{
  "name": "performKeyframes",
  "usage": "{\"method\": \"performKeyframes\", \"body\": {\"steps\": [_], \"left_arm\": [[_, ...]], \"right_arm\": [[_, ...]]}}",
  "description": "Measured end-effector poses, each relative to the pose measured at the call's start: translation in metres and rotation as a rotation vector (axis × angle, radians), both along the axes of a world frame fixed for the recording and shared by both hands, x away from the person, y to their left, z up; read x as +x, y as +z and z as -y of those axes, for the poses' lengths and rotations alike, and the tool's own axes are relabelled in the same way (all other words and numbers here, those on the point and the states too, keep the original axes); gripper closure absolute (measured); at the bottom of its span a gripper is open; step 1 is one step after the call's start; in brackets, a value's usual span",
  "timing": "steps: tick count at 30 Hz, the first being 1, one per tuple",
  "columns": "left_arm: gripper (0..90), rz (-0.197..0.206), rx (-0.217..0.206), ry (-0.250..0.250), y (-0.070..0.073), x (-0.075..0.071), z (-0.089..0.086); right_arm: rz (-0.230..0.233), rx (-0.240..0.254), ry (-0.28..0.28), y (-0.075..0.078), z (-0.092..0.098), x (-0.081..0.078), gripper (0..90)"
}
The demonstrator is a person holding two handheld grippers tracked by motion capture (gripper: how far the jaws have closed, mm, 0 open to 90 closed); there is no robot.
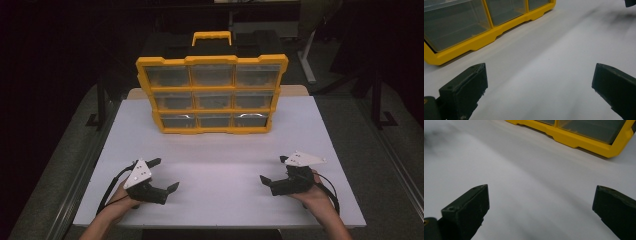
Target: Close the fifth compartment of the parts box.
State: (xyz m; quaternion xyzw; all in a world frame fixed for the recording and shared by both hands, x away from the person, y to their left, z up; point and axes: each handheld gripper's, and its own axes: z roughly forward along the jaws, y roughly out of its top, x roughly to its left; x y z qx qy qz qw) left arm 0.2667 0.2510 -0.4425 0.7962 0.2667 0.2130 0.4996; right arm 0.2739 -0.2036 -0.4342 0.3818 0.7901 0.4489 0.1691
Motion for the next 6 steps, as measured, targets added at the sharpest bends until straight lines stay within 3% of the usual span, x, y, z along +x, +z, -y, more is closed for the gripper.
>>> {"method": "performKeyframes", "body": {"steps": [6], "left_arm": [[0.4,-0.009,0.002,-0.001,-0.0005,0.0002,-0.0003]], "right_arm": [[-0.011,-0.014,0.011,-0.0049,0.0007,-0.0013,0.2]]}}
